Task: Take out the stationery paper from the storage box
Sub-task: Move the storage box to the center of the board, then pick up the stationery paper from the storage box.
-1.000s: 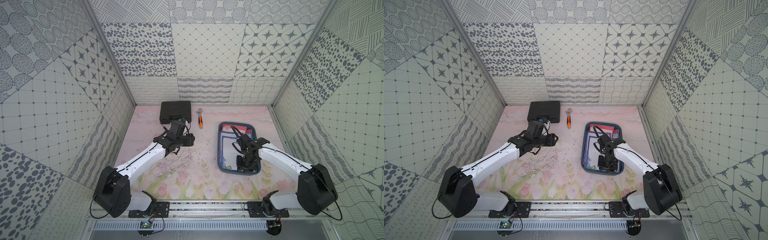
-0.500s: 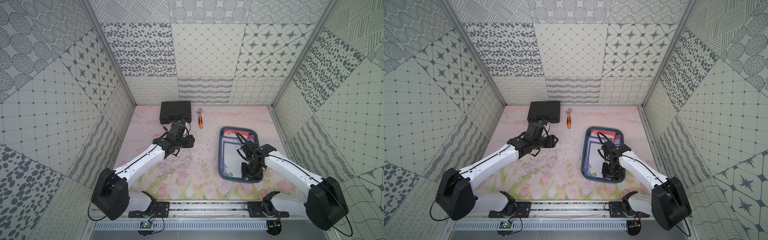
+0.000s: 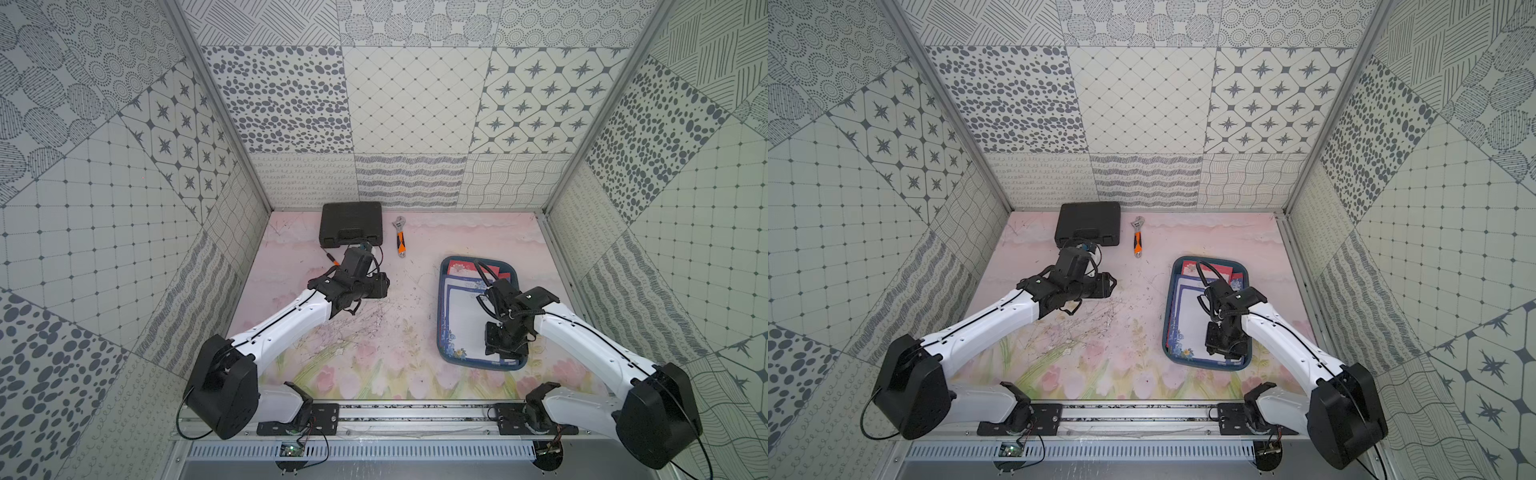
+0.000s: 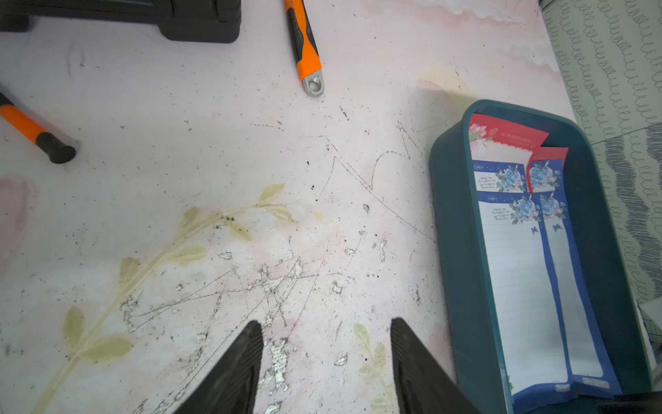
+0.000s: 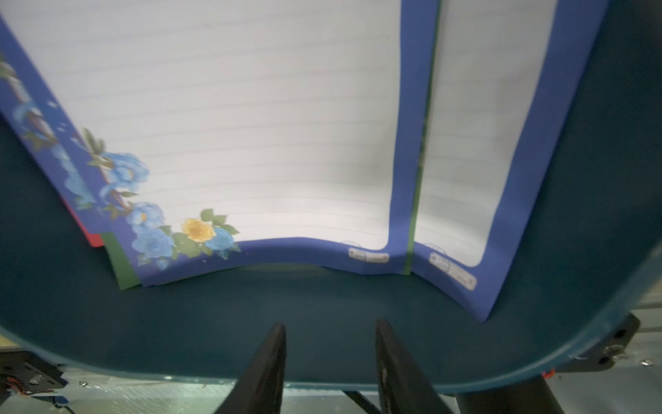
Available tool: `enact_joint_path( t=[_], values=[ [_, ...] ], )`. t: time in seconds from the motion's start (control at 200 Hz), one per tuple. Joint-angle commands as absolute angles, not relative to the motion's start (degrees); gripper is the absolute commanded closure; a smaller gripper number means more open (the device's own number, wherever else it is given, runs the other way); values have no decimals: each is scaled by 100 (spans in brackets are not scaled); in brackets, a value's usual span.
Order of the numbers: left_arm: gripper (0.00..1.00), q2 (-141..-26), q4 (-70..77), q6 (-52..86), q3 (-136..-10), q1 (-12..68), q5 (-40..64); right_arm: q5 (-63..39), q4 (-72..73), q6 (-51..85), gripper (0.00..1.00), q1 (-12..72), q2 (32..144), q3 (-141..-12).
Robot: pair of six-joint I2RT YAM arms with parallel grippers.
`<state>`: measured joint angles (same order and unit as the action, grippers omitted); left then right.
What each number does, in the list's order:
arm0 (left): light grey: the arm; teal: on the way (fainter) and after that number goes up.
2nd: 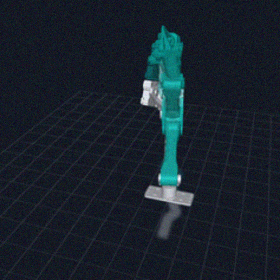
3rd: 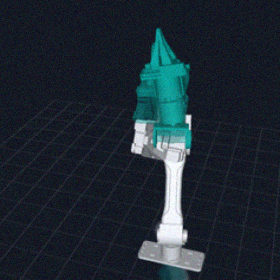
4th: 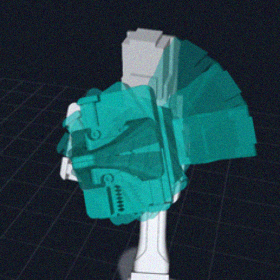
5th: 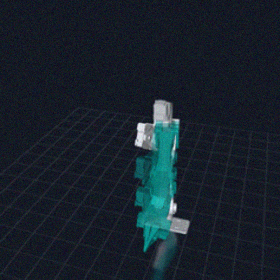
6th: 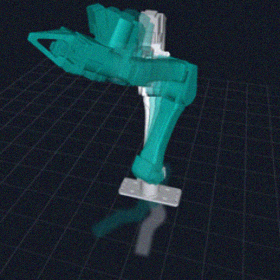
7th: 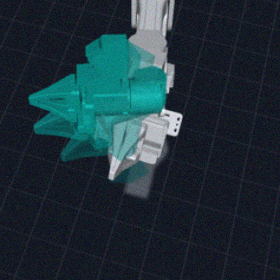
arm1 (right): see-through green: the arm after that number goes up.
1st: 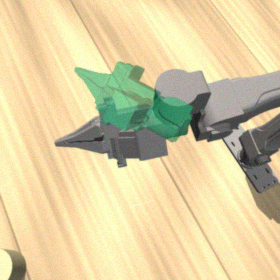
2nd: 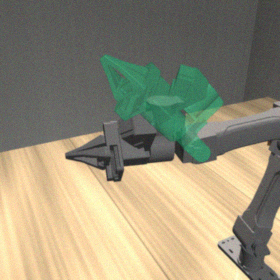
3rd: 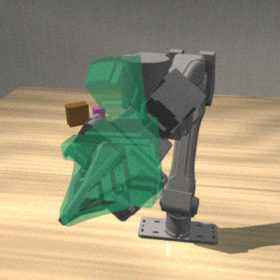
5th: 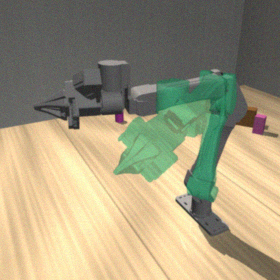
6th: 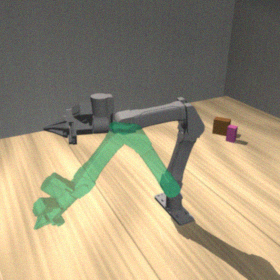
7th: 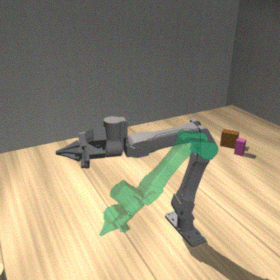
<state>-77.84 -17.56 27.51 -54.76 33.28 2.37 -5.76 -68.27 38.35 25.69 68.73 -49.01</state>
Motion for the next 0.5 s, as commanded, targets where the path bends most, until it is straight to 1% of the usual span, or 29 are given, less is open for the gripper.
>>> enact_joint_path(
  t=[0.0, 0.175, 0.495],
  values=[
    [44, -8059, -1831, 2971, -5705, 3555, 346, -255, -6404, 3543, 56, 2300, 6999, -5220],
    [48, -8529, -1871, 3105, -6049, 3991, 523, -780, -5542, 3075, 56, 1613, 7181, -5291],
    [53, -9301, -1766, 3539, -6548, 4465, 903, -385, -5081, 2567, 55, 1242, 7883, -5455]
  ],
)
